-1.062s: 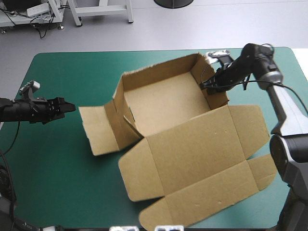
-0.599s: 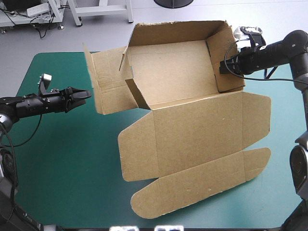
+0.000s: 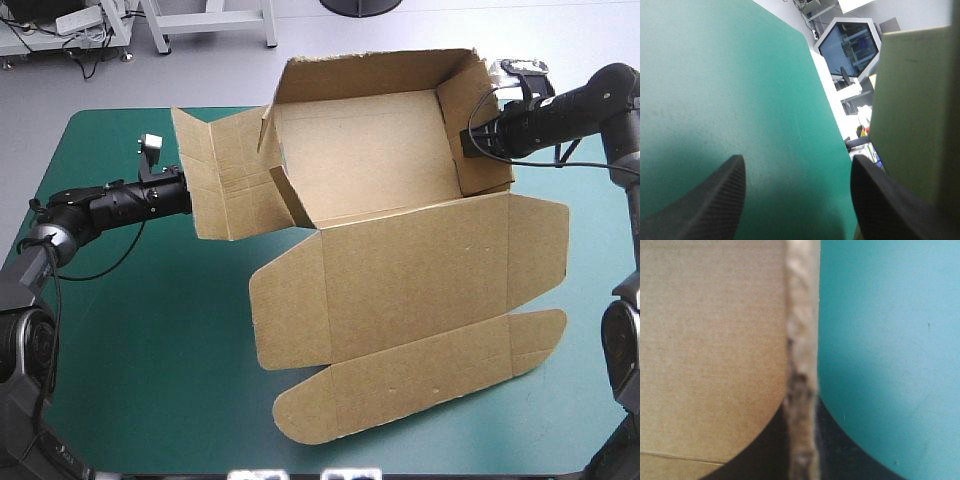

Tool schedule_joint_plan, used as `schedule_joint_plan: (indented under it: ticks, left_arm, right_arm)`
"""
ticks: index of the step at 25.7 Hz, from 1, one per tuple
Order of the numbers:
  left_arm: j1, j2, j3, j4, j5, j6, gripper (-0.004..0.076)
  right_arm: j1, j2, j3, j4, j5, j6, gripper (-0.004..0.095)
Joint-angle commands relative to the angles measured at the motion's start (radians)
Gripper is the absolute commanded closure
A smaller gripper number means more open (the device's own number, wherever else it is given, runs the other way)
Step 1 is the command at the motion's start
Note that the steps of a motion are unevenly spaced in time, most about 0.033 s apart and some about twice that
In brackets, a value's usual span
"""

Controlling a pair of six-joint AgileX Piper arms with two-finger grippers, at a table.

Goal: Fold the box

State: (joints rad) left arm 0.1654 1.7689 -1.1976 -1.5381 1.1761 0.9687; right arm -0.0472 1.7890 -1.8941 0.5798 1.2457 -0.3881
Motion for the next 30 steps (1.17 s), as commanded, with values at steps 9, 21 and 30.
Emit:
schedule_joint_plan:
  ticks: [9, 21, 30]
  left_arm:
    - [-0.067, -0.19, -0.072, -0.042, 0.127, -0.031, 0.0286]
    - [-0.118, -0.234, -0.072, 0.045, 0.04, -0.083, 0.0268]
    - [-0.118, -0.304, -0.072, 0.119, -0.001, -0.136, 0.0268]
  right_arm:
    - [0.208, 0.003, -0.029, -0.166, -0.148, 0.132, 0.0928]
    - [0.303, 0.027, -0.029, -0.319, -0.208, 0.247, 0.0928]
    - [0.312, 0.034, -0.029, -0.295, -0.241, 0.262, 0.0928]
